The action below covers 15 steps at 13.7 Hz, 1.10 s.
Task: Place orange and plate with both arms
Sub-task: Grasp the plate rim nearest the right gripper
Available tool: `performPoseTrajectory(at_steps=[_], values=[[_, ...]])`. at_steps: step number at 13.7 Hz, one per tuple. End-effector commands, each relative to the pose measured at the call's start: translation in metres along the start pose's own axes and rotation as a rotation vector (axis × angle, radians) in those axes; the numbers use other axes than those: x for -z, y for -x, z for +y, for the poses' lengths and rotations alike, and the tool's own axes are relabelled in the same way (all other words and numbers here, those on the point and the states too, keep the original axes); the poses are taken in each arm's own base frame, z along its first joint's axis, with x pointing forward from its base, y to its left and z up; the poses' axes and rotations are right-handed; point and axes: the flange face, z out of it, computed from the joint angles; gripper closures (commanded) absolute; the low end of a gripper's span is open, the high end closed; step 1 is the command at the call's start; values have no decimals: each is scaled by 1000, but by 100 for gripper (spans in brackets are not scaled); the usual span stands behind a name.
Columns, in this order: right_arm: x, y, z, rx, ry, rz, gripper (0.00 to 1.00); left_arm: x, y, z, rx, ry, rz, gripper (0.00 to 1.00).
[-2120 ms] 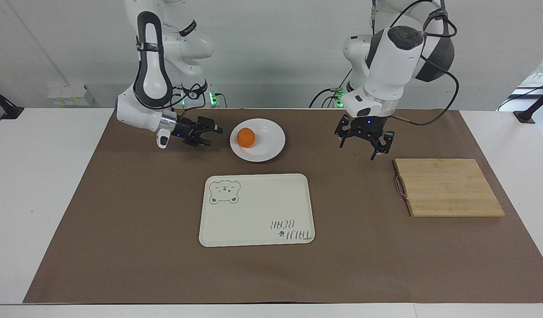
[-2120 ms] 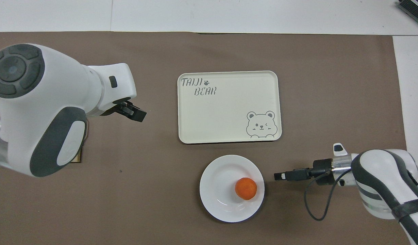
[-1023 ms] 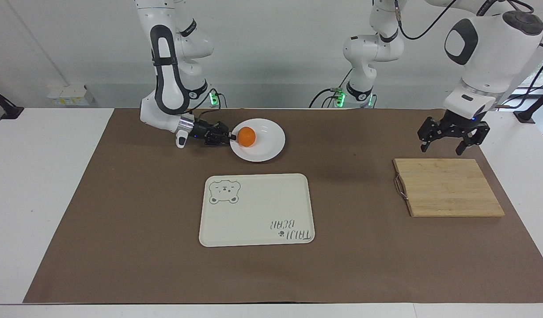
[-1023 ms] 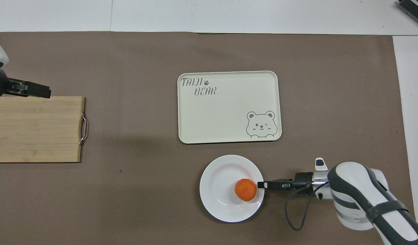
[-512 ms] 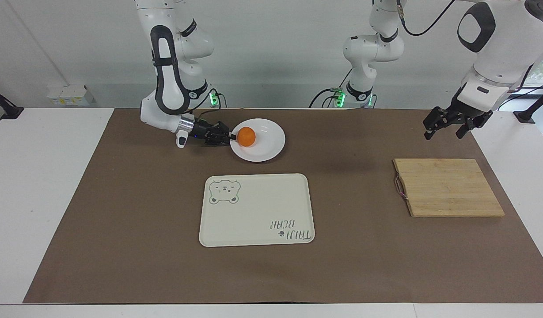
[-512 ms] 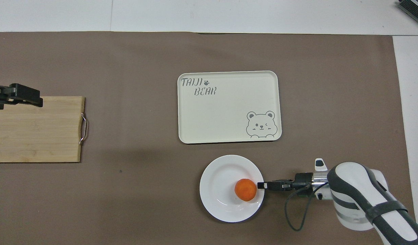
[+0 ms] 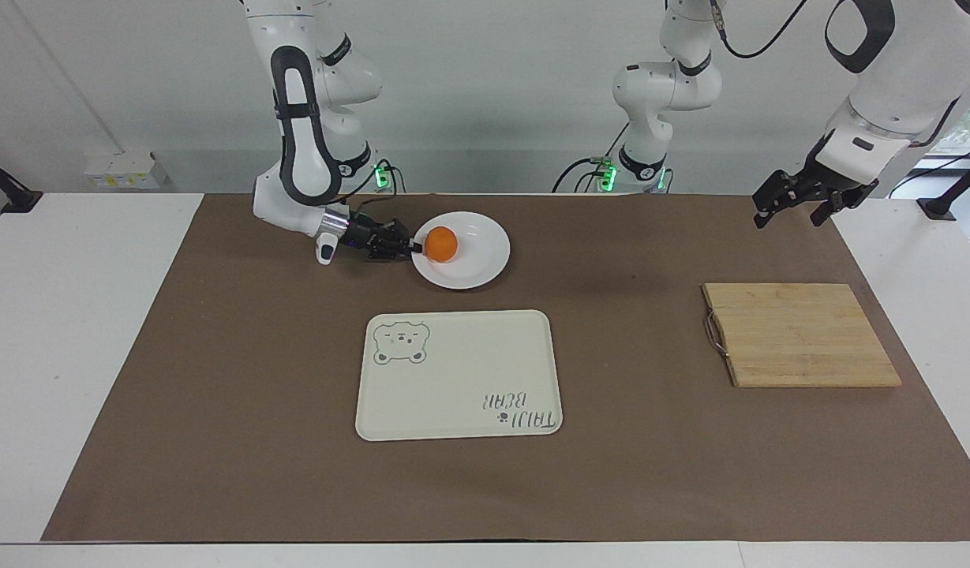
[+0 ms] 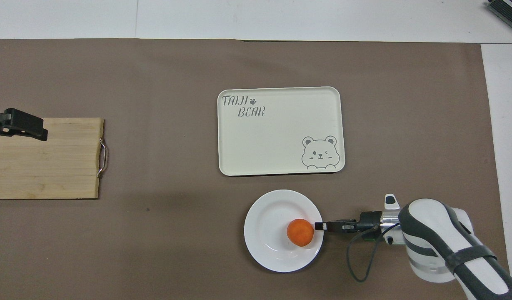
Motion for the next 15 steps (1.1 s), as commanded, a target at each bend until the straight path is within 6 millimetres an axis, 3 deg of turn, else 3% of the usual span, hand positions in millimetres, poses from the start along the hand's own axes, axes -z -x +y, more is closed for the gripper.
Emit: performPoseTrajectory(at_steps=[1, 2, 3, 9, 15], values=[[-6, 2, -1, -22, -4, 19, 82, 2, 1, 6, -4, 6, -19, 0], [-6, 1, -1, -36, -4, 20, 98, 2, 1, 5, 4, 6, -19, 0], [-6, 1, -1, -58, -5, 20, 100, 2, 1, 2, 6, 4, -20, 0], [-6, -3, -7, -51, -42, 27, 100, 1, 1, -2, 13, 5, -23, 0], [8, -26, -32, 39, -97, 58, 100, 2, 1, -2, 13, 5, -21, 0]])
